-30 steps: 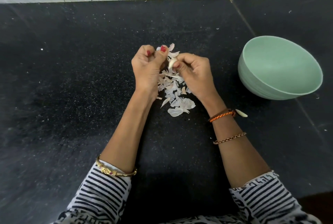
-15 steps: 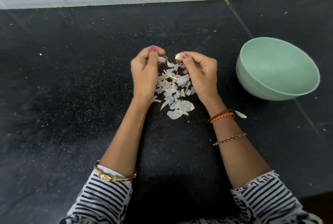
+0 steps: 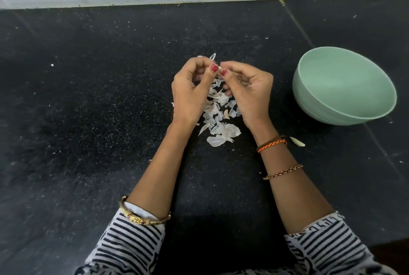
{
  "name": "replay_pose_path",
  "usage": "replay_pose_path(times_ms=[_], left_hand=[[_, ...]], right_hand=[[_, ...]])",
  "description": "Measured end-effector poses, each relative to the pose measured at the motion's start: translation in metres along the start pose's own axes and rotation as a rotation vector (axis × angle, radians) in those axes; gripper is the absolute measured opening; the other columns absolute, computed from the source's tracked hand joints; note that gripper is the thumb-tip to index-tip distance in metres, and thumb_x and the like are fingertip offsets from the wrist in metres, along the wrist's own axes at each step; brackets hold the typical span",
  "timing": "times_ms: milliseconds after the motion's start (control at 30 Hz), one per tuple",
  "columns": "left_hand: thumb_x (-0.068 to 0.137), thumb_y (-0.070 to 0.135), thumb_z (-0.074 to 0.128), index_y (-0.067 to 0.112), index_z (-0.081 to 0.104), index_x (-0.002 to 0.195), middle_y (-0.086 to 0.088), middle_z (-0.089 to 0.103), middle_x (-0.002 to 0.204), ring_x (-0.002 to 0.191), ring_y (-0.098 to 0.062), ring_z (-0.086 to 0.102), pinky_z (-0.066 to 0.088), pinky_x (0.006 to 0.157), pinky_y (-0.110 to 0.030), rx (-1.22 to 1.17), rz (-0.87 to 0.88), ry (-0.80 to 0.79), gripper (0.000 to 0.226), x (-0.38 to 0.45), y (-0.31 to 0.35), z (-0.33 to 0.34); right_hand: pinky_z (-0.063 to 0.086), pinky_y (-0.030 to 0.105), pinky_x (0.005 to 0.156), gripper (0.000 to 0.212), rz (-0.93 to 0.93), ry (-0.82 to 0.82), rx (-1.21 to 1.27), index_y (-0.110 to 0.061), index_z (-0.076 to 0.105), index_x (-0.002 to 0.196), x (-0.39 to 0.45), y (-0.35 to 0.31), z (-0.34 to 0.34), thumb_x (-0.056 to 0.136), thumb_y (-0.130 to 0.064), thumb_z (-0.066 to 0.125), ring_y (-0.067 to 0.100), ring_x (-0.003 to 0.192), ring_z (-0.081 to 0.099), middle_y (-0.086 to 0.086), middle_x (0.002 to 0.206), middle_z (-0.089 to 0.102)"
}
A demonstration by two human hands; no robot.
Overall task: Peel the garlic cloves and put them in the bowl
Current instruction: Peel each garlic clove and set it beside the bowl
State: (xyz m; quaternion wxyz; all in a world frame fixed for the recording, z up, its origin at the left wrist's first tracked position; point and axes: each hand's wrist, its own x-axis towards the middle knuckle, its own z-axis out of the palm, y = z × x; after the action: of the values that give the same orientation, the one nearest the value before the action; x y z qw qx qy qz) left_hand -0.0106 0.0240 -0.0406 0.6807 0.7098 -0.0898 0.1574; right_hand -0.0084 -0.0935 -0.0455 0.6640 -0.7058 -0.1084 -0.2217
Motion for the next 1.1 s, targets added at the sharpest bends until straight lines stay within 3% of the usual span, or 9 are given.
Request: replay_pose_path(times_ms=[200, 300, 367, 533, 667, 833, 967, 1100], left_hand=[[0.088, 0.013, 0.058, 0.021, 0.060, 0.082, 0.009, 0.060, 0.076, 0.069, -0.002, 0.053, 0.047, 0.066, -0.021, 0.002, 0.011, 0.025, 0.009, -0.001, 0.001, 0.001], [0.088, 0.016, 0.058, 0.021, 0.060, 0.075, 0.009, 0.058, 0.070, 0.064, -0.005, 0.050, 0.045, 0.061, -0.023, -0.030, -0.008, 0.025, 0.015, 0.000, 0.002, 0.001], [0.090, 0.016, 0.057, 0.023, 0.059, 0.069, 0.014, 0.055, 0.061, 0.058, -0.001, 0.044, 0.040, 0.056, -0.019, -0.042, -0.028, 0.028, 0.022, 0.000, 0.004, 0.002], [0.092, 0.012, 0.054, 0.021, 0.059, 0.068, 0.020, 0.057, 0.056, 0.055, 0.002, 0.044, 0.039, 0.054, -0.018, -0.090, -0.058, 0.045, 0.026, 0.001, 0.006, 0.000], [0.093, 0.009, 0.052, 0.018, 0.060, 0.074, 0.018, 0.058, 0.059, 0.056, 0.002, 0.046, 0.039, 0.052, -0.014, -0.140, -0.062, 0.066, 0.022, 0.001, 0.008, 0.000], [0.091, 0.005, 0.056, 0.014, 0.061, 0.081, 0.016, 0.062, 0.063, 0.059, 0.005, 0.052, 0.042, 0.057, -0.011, -0.174, -0.084, 0.100, 0.014, 0.000, 0.009, 0.001], [0.086, -0.001, 0.060, 0.013, 0.061, 0.084, 0.014, 0.064, 0.066, 0.064, 0.003, 0.057, 0.047, 0.062, -0.014, -0.219, -0.101, 0.111, 0.014, 0.001, 0.007, -0.001], [0.086, -0.004, 0.059, 0.012, 0.057, 0.088, 0.012, 0.061, 0.057, 0.055, 0.001, 0.054, 0.046, 0.058, -0.014, -0.326, -0.172, 0.117, 0.016, 0.000, 0.010, -0.001]], right_hand=[[0.049, 0.017, 0.053, 0.012, -0.066, 0.016, -0.053, -0.009, 0.066, 0.094, 0.000, -0.004, 0.003, 0.085, -0.002, 0.061, 0.002, 0.059, 0.060, -0.015, 0.069, 0.064], [0.046, 0.033, 0.047, 0.009, -0.076, 0.019, -0.093, -0.011, 0.065, 0.087, -0.003, -0.004, 0.007, 0.088, -0.008, 0.057, 0.021, 0.052, 0.054, -0.006, 0.065, 0.060], [0.044, 0.036, 0.047, 0.012, -0.077, 0.027, -0.122, -0.012, 0.063, 0.082, -0.004, -0.003, 0.009, 0.089, -0.015, 0.053, 0.025, 0.053, 0.051, -0.003, 0.064, 0.057], [0.044, 0.024, 0.053, 0.015, 0.026, 0.120, -0.150, -0.013, 0.058, 0.082, -0.001, 0.001, 0.008, 0.092, -0.010, 0.048, 0.001, 0.059, 0.050, -0.010, 0.066, 0.054], [0.048, 0.014, 0.065, 0.015, 0.006, 0.137, -0.215, -0.007, 0.068, 0.092, 0.001, 0.003, 0.003, 0.085, 0.000, 0.058, 0.001, 0.073, 0.059, -0.007, 0.082, 0.062], [0.049, 0.017, 0.069, 0.021, -0.004, 0.067, -0.081, -0.008, 0.066, 0.095, 0.000, -0.005, 0.004, 0.081, 0.003, 0.057, 0.003, 0.078, 0.059, 0.000, 0.086, 0.064], [0.053, 0.025, 0.066, 0.013, -0.049, -0.043, -0.034, -0.012, 0.065, 0.094, -0.002, -0.007, 0.006, 0.081, -0.016, 0.065, 0.009, 0.074, 0.062, -0.004, 0.082, 0.065], [0.054, 0.026, 0.069, 0.016, -0.052, -0.024, -0.025, -0.013, 0.064, 0.093, -0.002, -0.004, 0.008, 0.080, -0.006, 0.069, 0.011, 0.076, 0.063, -0.006, 0.083, 0.065]])
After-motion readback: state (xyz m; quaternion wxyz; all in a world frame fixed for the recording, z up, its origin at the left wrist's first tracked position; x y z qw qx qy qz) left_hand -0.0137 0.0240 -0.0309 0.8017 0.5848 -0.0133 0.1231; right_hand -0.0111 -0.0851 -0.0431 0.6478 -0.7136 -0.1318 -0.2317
